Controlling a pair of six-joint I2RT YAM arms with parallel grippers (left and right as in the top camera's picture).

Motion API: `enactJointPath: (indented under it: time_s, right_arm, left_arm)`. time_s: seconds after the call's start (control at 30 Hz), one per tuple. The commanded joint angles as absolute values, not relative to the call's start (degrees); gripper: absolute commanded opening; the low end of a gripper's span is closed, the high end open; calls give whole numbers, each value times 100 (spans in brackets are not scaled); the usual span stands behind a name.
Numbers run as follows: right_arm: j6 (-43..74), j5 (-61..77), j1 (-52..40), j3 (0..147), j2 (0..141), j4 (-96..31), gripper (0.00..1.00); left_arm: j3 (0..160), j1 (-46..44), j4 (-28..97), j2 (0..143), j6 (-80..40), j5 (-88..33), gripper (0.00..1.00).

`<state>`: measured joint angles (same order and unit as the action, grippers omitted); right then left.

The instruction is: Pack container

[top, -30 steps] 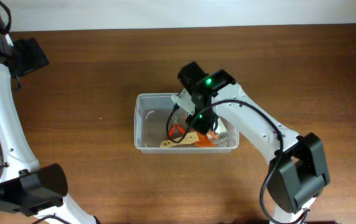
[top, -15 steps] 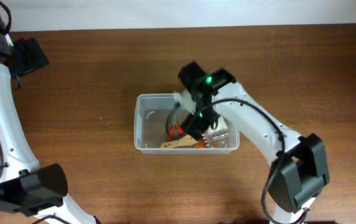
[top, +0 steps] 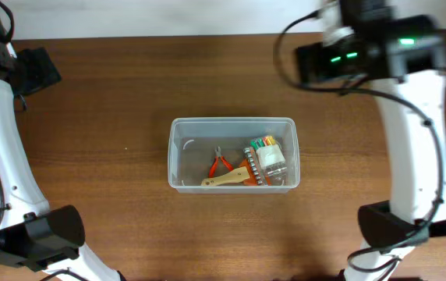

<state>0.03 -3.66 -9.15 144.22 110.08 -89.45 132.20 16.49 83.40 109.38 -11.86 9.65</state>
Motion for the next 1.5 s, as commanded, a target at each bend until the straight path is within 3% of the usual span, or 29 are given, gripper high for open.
enactJointPath:
  time_s: [0.0,0.27,0.77,1.23,1.47]
  right_arm:
    - [115,-436,-432,14735,10899,-8982,99]
    - [113,-436,121,14717,10912,-9043,99]
    - [113,-436,154,14717,10936,-9045,99]
    - [-1,-537,152,14665,8005,-9043,99]
    - [-14,-604,152,13096,6134,-8573,99]
  left_arm:
    - [13203,1667,8340,10906,-1260,965,99]
    - [13203,1667,8340,10906,-1260,965,99]
    - [13203,1667,8340,10906,-1258,965,99]
    - [13203,1667,8340,10906,-1260,965,99]
    - [13203,1667,8340,10906,-1260,965,99]
